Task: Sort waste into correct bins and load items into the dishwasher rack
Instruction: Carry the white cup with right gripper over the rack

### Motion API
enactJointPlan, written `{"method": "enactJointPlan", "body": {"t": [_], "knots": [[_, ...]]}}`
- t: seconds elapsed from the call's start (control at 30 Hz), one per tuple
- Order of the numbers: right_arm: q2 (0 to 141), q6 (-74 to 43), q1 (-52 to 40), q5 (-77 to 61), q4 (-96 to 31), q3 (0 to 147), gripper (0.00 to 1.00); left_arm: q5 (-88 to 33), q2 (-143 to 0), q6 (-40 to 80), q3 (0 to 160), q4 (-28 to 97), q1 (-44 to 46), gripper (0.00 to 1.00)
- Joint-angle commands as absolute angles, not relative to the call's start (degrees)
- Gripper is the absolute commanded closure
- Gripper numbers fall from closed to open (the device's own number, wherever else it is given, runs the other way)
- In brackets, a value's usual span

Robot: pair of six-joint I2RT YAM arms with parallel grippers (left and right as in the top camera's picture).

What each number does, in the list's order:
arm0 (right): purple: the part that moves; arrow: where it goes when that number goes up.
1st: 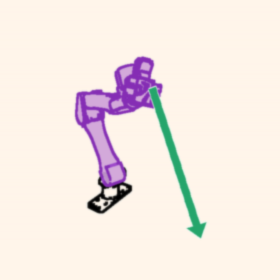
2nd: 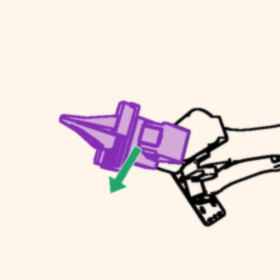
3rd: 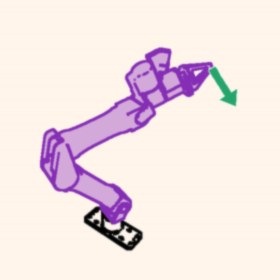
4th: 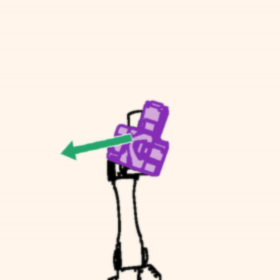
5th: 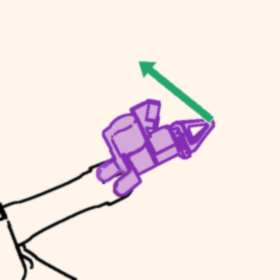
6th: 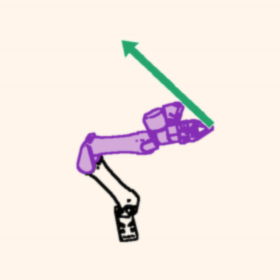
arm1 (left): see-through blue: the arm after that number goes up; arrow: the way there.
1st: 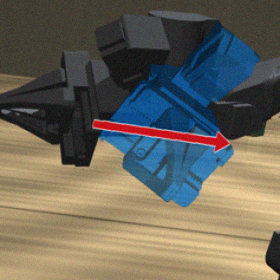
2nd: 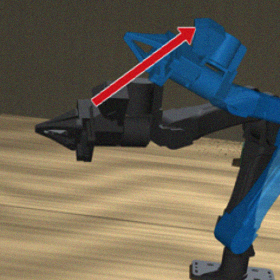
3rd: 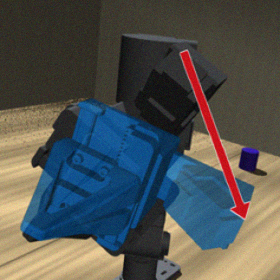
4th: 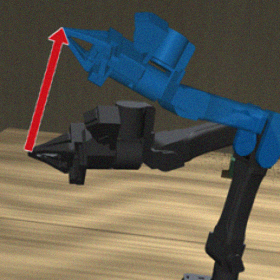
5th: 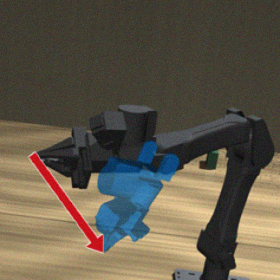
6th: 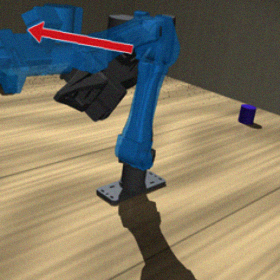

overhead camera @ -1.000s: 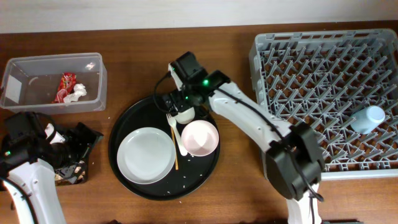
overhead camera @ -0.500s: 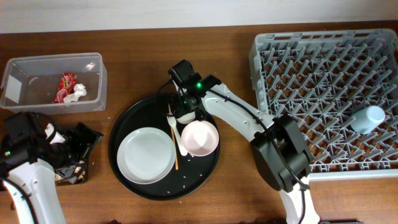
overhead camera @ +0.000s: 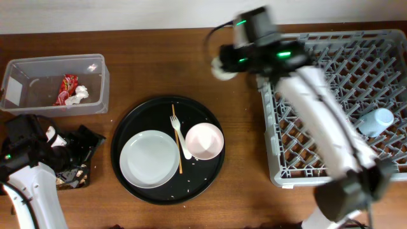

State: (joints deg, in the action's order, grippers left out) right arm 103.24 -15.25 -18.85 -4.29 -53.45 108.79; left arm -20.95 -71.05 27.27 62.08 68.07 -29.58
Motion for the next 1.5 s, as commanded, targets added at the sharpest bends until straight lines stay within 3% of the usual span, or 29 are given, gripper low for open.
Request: {"method": "enactJointPlan", "body": {"t": [0.0,0.2,0.43,0.73,1.13,1.47], "knots": [[95.94,-15.29,-5.21,-3.79,-58.37,110.1,0.34,-21.17,-71.02,27.57,62.06,68.14,-29.52,0.01],[94.39,-13.41,28.01,-2.94,-65.65,110.04,0.34,-21.17,-71.02,27.57,62.06,68.14,-29.52,0.01],[103.31,-15.11,43.64,2.55,-65.19,110.04,0.32,-21.17,-71.02,27.57,62.06,68.14,-29.52,0.01],[110.78,-15.53,46.15,11.03,-66.46,108.77,0.28,-21.17,-71.02,27.57,62.06,68.14,-29.52,0.01],[111.07,-14.83,45.39,5.32,-64.05,107.35,0.28,-21.17,-71.02,27.57,62.06,68.14,-29.52,0.01],[114.87,-12.51,42.78,12.62,-61.1,105.93,0.35,-21.17,-71.02,27.57,62.06,68.14,-29.52,0.01]]}}
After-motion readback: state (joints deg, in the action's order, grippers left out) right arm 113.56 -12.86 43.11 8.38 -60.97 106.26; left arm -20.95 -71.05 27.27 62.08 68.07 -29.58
